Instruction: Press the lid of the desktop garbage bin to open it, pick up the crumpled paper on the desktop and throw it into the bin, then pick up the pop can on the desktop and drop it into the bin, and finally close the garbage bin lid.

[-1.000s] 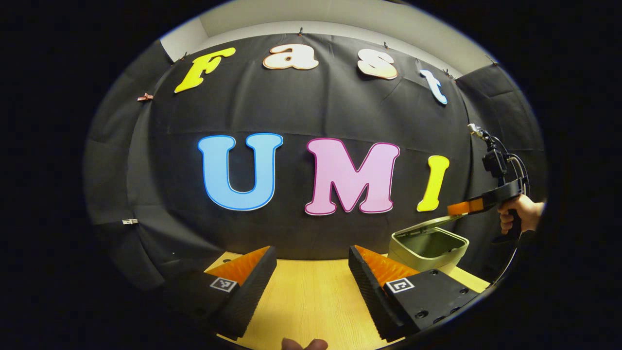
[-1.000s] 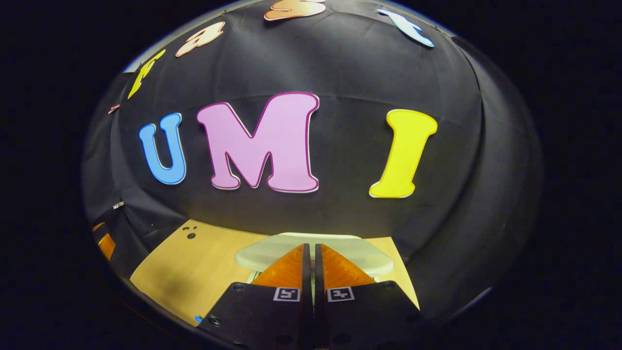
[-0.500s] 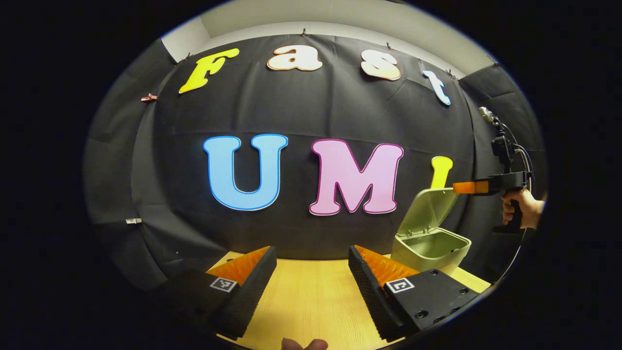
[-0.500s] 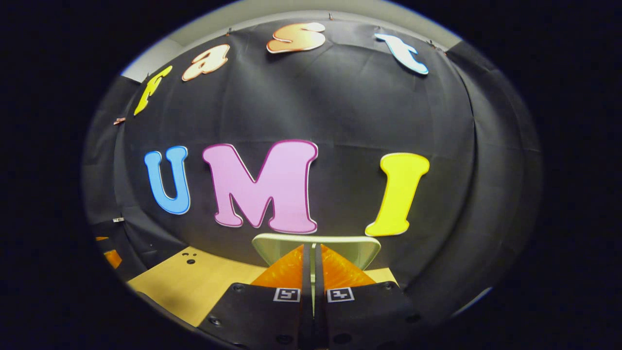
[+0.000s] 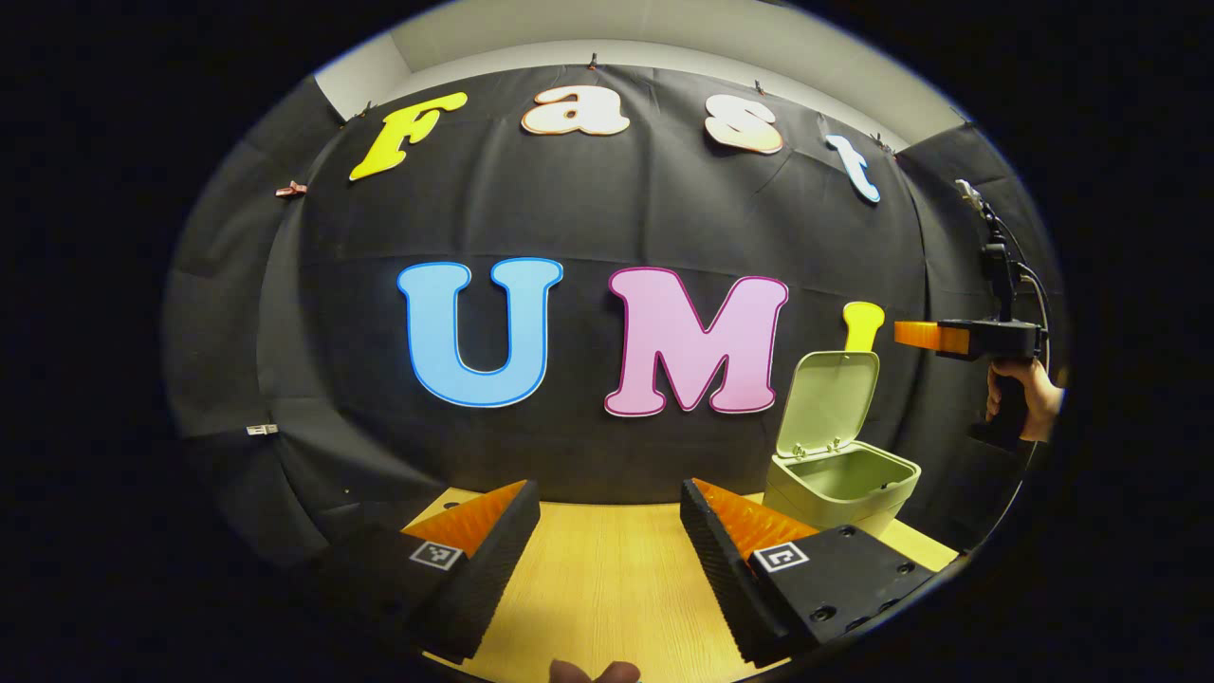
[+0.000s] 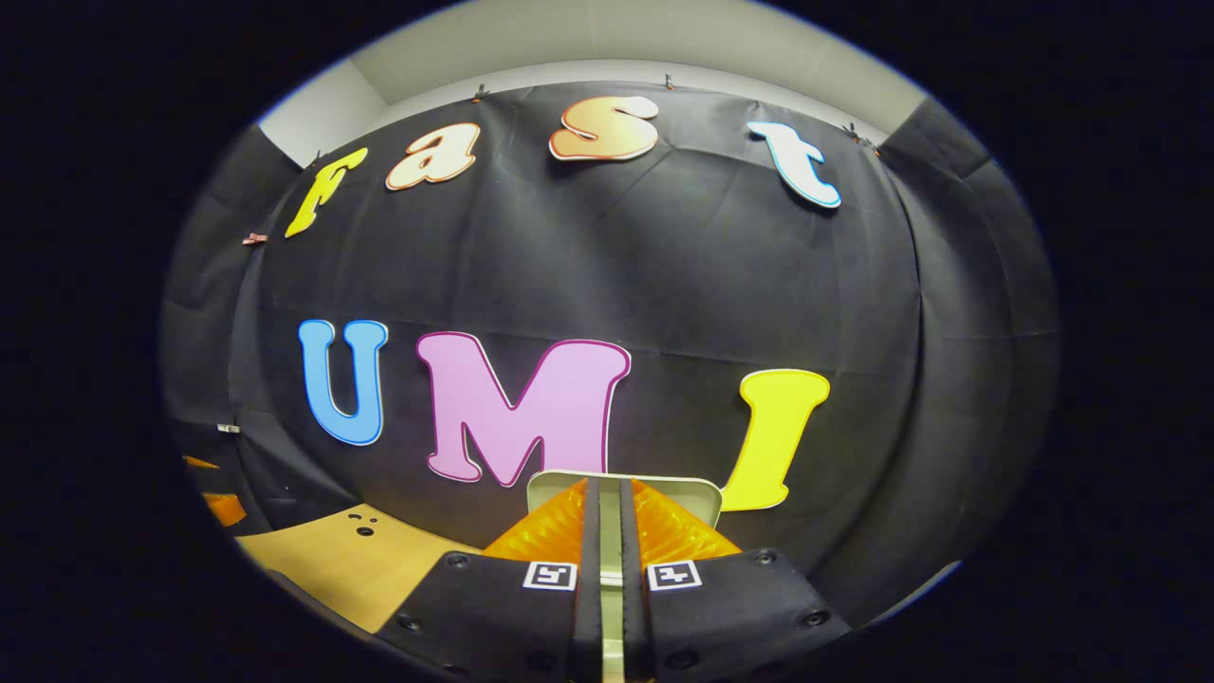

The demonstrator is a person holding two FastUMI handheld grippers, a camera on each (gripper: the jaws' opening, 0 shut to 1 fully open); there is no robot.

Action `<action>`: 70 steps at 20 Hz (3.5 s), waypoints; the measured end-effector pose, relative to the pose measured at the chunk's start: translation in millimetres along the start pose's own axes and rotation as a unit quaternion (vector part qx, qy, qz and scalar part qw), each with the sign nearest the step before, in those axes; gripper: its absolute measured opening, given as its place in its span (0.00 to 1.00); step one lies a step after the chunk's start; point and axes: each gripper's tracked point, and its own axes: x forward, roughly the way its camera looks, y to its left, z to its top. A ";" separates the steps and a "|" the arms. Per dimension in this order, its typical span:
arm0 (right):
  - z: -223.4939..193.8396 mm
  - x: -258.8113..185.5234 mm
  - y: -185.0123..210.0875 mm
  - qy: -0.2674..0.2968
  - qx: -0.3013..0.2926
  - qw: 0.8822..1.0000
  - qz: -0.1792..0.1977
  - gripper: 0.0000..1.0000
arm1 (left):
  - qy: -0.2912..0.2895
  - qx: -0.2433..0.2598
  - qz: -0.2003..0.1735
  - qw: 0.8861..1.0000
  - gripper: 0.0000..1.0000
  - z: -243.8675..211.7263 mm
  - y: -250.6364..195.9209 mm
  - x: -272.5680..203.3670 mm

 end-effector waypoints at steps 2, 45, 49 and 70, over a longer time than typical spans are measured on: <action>2.2 -7.7 12.5 -0.001 0.000 1.000 0.014 0.17 | 0.002 0.001 0.002 1.000 0.95 -1.9 1.2 -0.8; -49.6 -140.5 49.7 0.056 0.025 0.997 0.042 0.71 | 0.166 0.045 -0.010 0.985 0.95 -179.8 -9.4 -46.9; -50.2 -145.0 39.3 0.062 0.018 0.997 0.041 0.71 | 0.227 0.052 -0.013 0.972 0.96 -242.8 -13.9 -56.8; -53.6 -166.7 3.8 0.087 -0.004 0.996 0.017 0.71 | 0.368 0.037 -0.030 0.928 0.77 -386.1 -19.0 -69.7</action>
